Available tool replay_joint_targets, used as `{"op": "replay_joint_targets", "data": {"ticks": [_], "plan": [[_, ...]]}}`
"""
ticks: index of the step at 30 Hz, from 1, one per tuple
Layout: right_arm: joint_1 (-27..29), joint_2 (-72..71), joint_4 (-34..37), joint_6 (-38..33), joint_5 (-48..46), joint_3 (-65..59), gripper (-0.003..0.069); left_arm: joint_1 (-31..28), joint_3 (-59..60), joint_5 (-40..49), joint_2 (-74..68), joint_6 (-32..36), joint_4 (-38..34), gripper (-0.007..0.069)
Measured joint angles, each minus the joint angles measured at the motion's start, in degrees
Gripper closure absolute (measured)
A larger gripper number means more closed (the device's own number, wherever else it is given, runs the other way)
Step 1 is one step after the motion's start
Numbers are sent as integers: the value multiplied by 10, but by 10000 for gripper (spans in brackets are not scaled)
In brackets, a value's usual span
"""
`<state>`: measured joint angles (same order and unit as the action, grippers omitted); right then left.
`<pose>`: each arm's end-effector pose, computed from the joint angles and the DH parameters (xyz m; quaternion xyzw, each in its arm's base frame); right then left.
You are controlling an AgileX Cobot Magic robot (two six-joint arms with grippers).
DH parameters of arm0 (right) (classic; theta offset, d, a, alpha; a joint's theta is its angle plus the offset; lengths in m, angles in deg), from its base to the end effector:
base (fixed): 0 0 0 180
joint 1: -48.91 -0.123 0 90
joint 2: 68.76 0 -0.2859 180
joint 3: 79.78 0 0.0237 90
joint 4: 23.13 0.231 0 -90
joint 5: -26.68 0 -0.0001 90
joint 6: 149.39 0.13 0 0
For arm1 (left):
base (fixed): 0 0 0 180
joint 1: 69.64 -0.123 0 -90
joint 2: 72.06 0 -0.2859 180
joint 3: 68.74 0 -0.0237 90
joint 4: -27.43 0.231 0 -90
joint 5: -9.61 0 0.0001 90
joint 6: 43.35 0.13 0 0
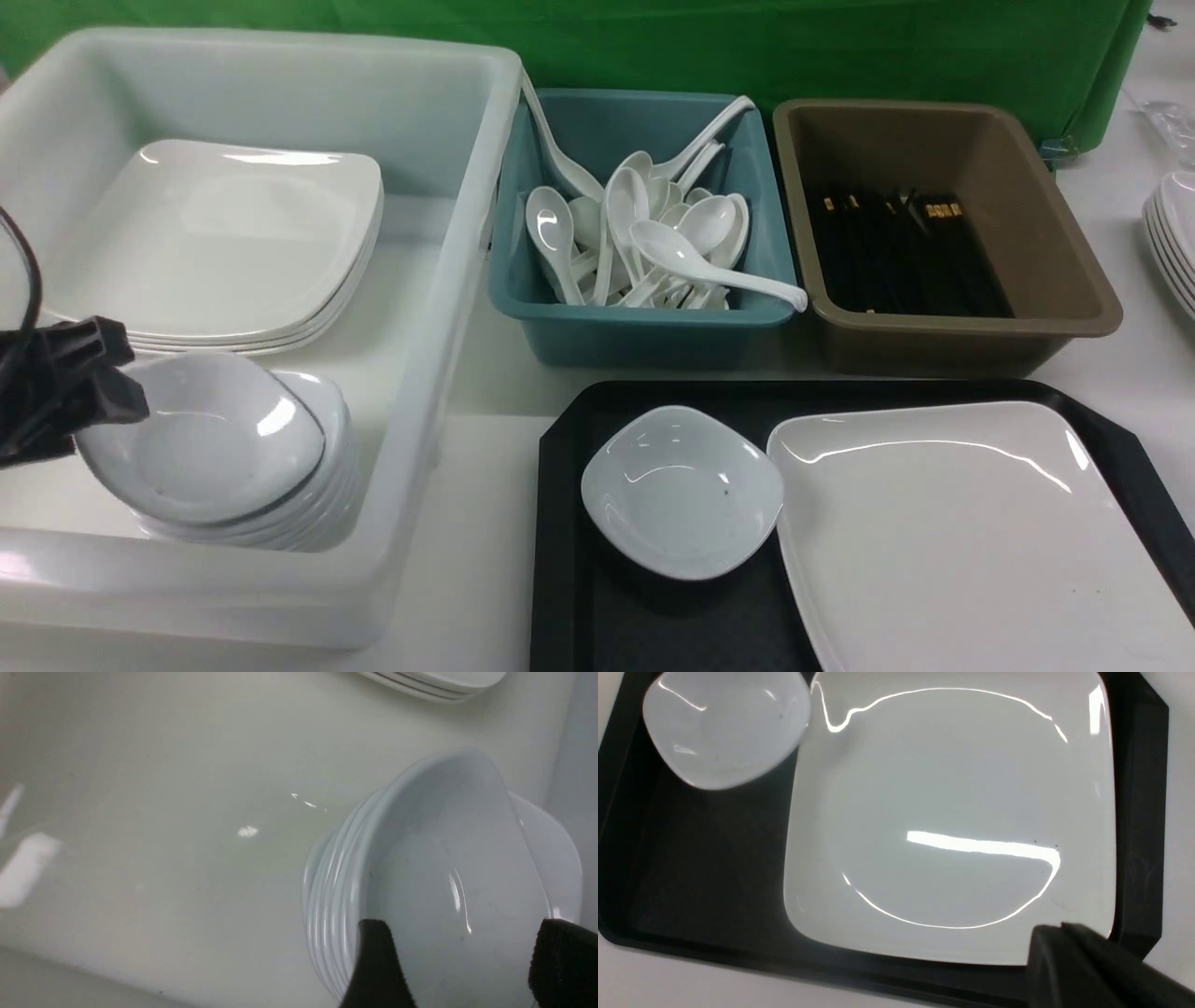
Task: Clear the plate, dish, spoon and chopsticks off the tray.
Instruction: Use the left arm to put the small plate into the large storage box on the left, then use the left arm to grab a small plate from the dinner plate
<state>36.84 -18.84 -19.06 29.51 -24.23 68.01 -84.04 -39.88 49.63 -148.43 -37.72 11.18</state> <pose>0.1319 0.0355 0.3083 -0.0956 0.9117 0.0721 0.3931 0.2350 0.0362 0.2594 -0.1482 0.9362 -0.0658 0.3118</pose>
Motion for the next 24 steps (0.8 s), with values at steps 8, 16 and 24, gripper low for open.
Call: {"op": "replay_joint_targets", "data": {"ticks": [8,16,24], "plan": [[0,0,0,0,4,0,637,4,-119,64,50,-9,-36,224],[0,0,0,1,5,0,637,231,-130,80,20,103,-160,596],[0,0,0,1,5,0,637,535,-140,28,-140,22,17,616]]}}
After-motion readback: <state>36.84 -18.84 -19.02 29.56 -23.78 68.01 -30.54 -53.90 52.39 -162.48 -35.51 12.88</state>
